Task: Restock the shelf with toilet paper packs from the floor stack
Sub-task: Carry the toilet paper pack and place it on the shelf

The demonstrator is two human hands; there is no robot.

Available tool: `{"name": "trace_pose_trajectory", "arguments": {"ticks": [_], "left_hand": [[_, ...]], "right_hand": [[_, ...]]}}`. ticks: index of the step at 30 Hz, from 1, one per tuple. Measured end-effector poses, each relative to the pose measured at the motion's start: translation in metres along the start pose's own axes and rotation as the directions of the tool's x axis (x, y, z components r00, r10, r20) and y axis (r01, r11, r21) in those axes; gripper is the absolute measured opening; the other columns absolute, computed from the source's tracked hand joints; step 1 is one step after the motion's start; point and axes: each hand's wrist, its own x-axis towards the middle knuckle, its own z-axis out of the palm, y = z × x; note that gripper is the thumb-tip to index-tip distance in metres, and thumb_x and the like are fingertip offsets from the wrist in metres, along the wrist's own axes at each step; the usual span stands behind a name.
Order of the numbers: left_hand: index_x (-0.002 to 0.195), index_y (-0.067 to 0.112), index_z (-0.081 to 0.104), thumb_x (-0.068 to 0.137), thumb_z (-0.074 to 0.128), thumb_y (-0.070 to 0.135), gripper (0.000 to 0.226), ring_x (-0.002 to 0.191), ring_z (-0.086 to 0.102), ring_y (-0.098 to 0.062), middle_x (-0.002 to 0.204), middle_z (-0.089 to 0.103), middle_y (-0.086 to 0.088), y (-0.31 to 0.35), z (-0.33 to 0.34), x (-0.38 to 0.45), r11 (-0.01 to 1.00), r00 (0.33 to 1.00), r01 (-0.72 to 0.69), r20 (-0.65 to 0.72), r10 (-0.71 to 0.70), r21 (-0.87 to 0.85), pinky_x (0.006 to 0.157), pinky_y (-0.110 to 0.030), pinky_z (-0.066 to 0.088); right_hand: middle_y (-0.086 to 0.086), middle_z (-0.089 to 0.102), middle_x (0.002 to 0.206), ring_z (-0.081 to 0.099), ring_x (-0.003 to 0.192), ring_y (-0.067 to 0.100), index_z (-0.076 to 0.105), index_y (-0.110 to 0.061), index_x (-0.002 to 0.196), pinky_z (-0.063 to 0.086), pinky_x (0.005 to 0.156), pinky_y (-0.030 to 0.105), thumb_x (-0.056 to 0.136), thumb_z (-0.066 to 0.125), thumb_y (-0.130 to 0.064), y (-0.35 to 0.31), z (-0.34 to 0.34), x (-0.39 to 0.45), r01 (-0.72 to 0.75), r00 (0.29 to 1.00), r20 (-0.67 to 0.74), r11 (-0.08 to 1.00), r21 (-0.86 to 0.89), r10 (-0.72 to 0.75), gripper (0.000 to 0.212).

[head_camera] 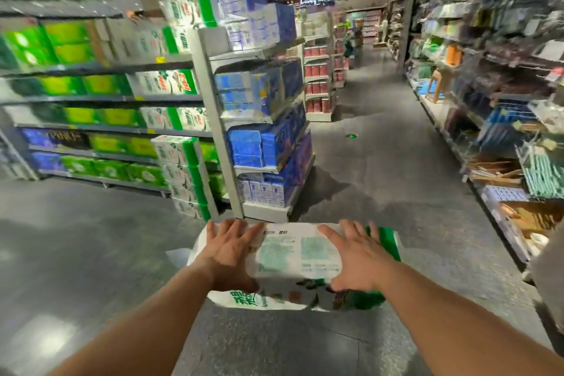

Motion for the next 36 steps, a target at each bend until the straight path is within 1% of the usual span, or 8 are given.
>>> {"name": "trace_pose_trajectory", "arguments": {"ticks": [7, 11, 14, 17, 20, 24, 29, 36], "left_hand": [[0.160, 0.042, -0.001, 0.053, 0.066, 0.084, 0.133, 0.147, 0.016, -0.026, 0.156, 0.025, 0.003, -0.083, -0.016, 0.067, 0.977, 0.977, 0.211, 0.020, -0.211, -0.010, 0.123, -0.058, 0.005], [0.158, 0.045, -0.006, 0.055, 0.071, 0.079, 0.133, 0.149, 0.010, -0.028, 0.161, 0.016, 0.003, -0.141, -0.014, 0.094, 0.947, 0.951, 0.308, 0.055, -0.304, -0.088, 0.124, -0.053, 0.007], [0.159, 0.040, -0.006, 0.056, 0.066, 0.082, 0.132, 0.148, 0.008, -0.027, 0.161, 0.016, 0.002, -0.193, -0.008, 0.117, 0.945, 0.945, 0.325, 0.051, -0.323, -0.030, 0.121, -0.057, 0.005], [0.160, 0.038, -0.005, 0.053, 0.057, 0.088, 0.133, 0.145, 0.008, -0.024, 0.158, 0.019, 0.003, -0.250, -0.004, 0.144, 0.939, 0.940, 0.340, 0.058, -0.337, -0.059, 0.121, -0.061, 0.004], [0.160, 0.037, -0.007, 0.058, 0.066, 0.084, 0.133, 0.146, 0.007, -0.023, 0.157, 0.018, 0.002, -0.312, -0.002, 0.175, 0.935, 0.936, 0.350, 0.053, -0.347, -0.061, 0.120, -0.064, 0.003], [0.160, 0.037, -0.006, 0.061, 0.070, 0.079, 0.132, 0.148, 0.008, -0.025, 0.158, 0.020, 0.000, -0.398, -0.007, 0.216, 0.928, 0.931, 0.363, 0.060, -0.359, -0.078, 0.120, -0.066, -0.002], [0.160, 0.036, -0.005, 0.061, 0.073, 0.075, 0.132, 0.147, 0.010, -0.025, 0.156, 0.021, 0.001, -0.498, -0.016, 0.272, 0.929, 0.930, 0.366, 0.063, -0.363, -0.051, 0.120, -0.066, -0.004], [0.161, 0.037, -0.001, 0.063, 0.074, 0.073, 0.129, 0.146, 0.014, -0.027, 0.155, 0.024, -0.001, -0.644, -0.027, 0.365, 0.908, 0.908, 0.418, 0.007, -0.418, -0.003, 0.120, -0.064, -0.001]], "right_hand": [[0.008, 0.006, 0.163, 0.007, 0.149, 0.032, -0.005, -0.043, 0.157, -0.004, 0.121, 0.057, 0.064, 0.071, -0.062, -0.012, -0.043, 0.162, 0.197, 0.980, 0.035, 0.980, -0.017, -0.196, 0.121], [0.007, 0.006, 0.163, 0.005, 0.150, 0.031, -0.003, -0.043, 0.158, -0.007, 0.121, 0.058, 0.066, 0.072, -0.060, -0.041, -0.057, 0.245, 0.289, 0.956, 0.059, 0.957, -0.016, -0.287, 0.121], [0.009, 0.005, 0.164, 0.004, 0.151, 0.032, -0.003, -0.042, 0.158, -0.006, 0.121, 0.059, 0.066, 0.073, -0.061, -0.067, -0.061, 0.308, 0.341, 0.939, 0.062, 0.939, -0.045, -0.338, 0.121], [0.010, 0.006, 0.164, 0.003, 0.151, 0.033, -0.001, -0.045, 0.156, -0.004, 0.120, 0.062, 0.064, 0.073, -0.061, -0.098, -0.062, 0.375, 0.370, 0.929, 0.050, 0.927, -0.061, -0.367, 0.119], [0.012, 0.007, 0.163, 0.004, 0.151, 0.033, -0.002, -0.047, 0.155, -0.005, 0.120, 0.062, 0.067, 0.072, -0.062, -0.129, -0.068, 0.444, 0.377, 0.926, 0.046, 0.923, -0.083, -0.374, 0.116], [0.006, 0.004, 0.166, -0.001, 0.153, 0.031, -0.003, -0.047, 0.156, -0.011, 0.120, 0.062, 0.069, 0.065, -0.079, -0.176, -0.080, 0.531, 0.392, 0.920, 0.025, 0.918, -0.054, -0.392, 0.114], [0.003, 0.001, 0.166, -0.003, 0.153, 0.031, -0.003, -0.049, 0.155, -0.011, 0.120, 0.061, 0.069, 0.072, -0.073, -0.223, -0.093, 0.638, 0.395, 0.918, 0.035, 0.919, -0.017, -0.394, 0.117], [0.004, 0.012, 0.162, 0.006, 0.150, 0.031, 0.003, -0.047, 0.155, -0.004, 0.121, 0.062, 0.066, 0.073, -0.074, -0.292, -0.117, 0.822, 0.455, 0.890, -0.032, 0.890, -0.018, -0.456, 0.116]]}}
